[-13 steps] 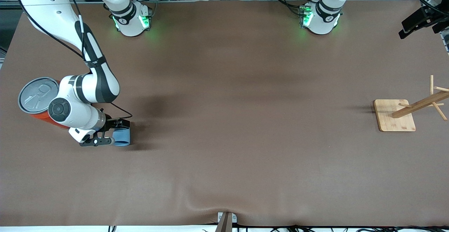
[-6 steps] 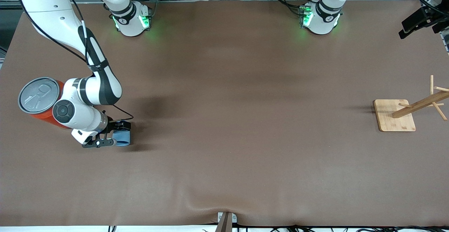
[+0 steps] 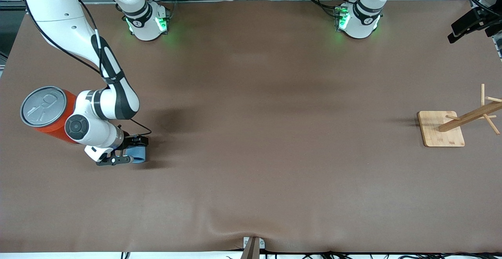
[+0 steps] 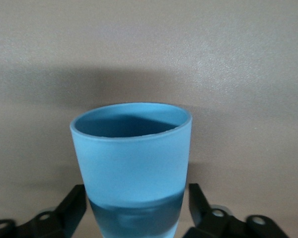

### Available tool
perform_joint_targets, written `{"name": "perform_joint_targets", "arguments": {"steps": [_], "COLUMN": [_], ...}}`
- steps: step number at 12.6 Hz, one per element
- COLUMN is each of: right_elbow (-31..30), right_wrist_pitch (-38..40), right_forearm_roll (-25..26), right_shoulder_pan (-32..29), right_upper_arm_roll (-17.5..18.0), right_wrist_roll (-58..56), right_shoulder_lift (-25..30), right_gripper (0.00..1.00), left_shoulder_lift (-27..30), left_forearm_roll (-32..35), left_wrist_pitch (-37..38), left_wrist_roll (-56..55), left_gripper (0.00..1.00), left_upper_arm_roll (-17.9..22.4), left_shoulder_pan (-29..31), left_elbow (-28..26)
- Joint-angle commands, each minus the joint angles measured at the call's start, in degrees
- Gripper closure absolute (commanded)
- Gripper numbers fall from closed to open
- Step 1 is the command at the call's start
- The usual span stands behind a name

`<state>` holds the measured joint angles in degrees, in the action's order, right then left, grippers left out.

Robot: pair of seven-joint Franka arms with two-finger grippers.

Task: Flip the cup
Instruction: 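Lower the right gripper and grasp the lying blue cup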

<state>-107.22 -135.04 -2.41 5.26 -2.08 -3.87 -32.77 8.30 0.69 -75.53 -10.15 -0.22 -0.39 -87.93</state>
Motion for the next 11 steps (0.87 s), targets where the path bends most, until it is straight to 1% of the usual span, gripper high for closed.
{"name": "perform_joint_targets", "arguments": {"steps": [1,3,5,6,8,9,11], "right_elbow": [0.08,1.05,4.99,7.27,10.79,12.37,13.96], "right_wrist_pitch": [0.13,2.66,9.49,12.93,17.08,18.05,17.97], "right_forearm_roll": [0.74,0.56,0.04,-0.05,-0.67,-0.58,-0.23], "right_shoulder_pan": [0.28,0.37,0.45,0.37,0.45,0.72,1.76], "right_upper_arm_roll": [0.06,0.76,1.64,3.12,7.33,9.97,14.02], "right_wrist_roll": [0.52,0.61,0.70,0.70,3.32,5.17,5.27], "right_shoulder_lift": [-0.01,0.43,0.87,0.87,0.87,0.78,0.61], "right_gripper": [0.62,0.72,0.72,0.72,0.77,0.79,0.79], "left_shoulder_lift": [0.48,0.48,0.48,0.48,0.48,0.48,0.40], "left_forearm_roll": [0.80,0.89,0.89,0.89,0.89,0.89,0.89], "left_wrist_pitch": [1.17,1.35,1.35,1.35,1.35,1.35,1.35], "left_wrist_roll": [0.75,0.75,0.75,0.75,0.75,0.75,0.75], "left_gripper": [0.00,0.00,0.00,0.00,0.00,0.00,0.00], "left_upper_arm_roll": [-0.14,-0.14,-0.14,-0.14,-0.14,-0.14,-0.14], "left_shoulder_pan": [0.21,0.21,0.21,0.21,0.21,0.21,0.21], "left_elbow": [-0.05,-0.05,-0.05,-0.05,0.03,0.03,0.03]}}
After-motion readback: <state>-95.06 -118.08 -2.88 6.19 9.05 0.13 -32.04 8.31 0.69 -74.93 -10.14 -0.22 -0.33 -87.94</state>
